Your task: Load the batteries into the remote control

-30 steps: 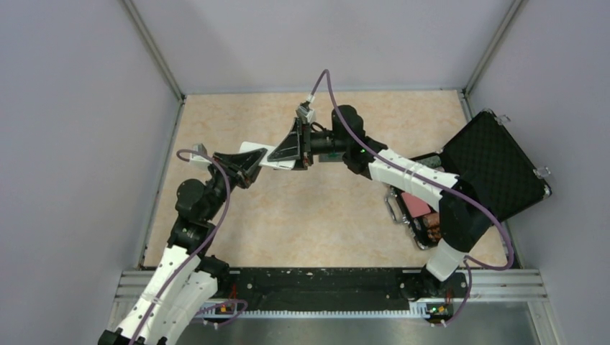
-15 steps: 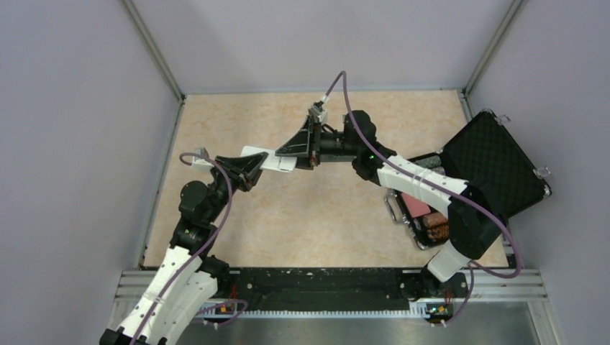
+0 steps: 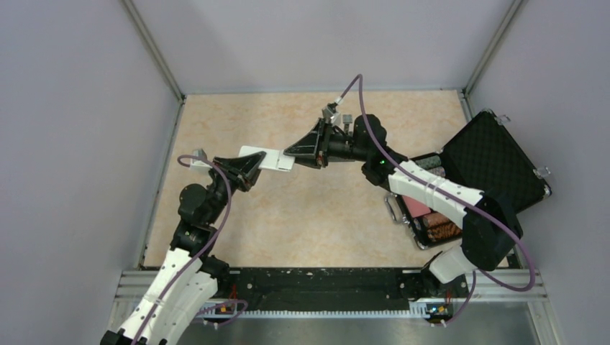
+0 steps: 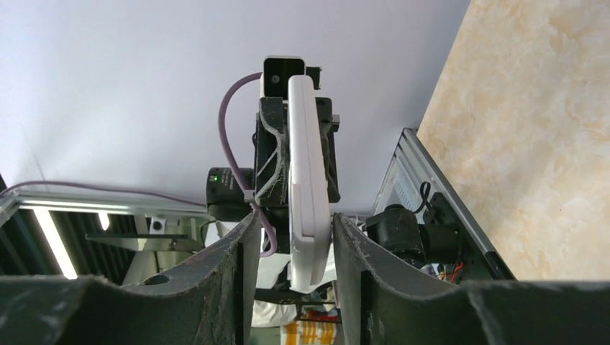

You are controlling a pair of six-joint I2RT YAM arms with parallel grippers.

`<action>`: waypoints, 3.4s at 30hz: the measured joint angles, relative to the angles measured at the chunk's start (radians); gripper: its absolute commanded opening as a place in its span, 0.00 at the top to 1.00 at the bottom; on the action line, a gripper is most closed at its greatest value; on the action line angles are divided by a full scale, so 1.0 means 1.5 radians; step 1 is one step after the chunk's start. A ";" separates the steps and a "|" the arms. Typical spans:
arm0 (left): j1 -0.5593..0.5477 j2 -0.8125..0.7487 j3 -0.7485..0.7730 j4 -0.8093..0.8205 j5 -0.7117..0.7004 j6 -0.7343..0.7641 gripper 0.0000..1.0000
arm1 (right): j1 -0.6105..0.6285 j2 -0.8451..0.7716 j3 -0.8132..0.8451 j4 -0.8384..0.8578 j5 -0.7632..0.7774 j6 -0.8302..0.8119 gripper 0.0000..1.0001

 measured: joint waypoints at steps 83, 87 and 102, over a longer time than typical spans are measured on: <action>0.004 0.038 -0.009 0.187 0.058 0.135 1.00 | 0.049 0.022 0.082 -0.070 0.003 -0.193 0.86; 0.004 0.035 -0.009 0.188 0.062 0.132 1.00 | 0.049 0.020 0.074 -0.050 -0.003 -0.183 1.00; -0.001 0.013 0.002 0.139 0.083 0.129 0.21 | 0.048 0.025 0.052 -0.017 -0.006 -0.150 1.00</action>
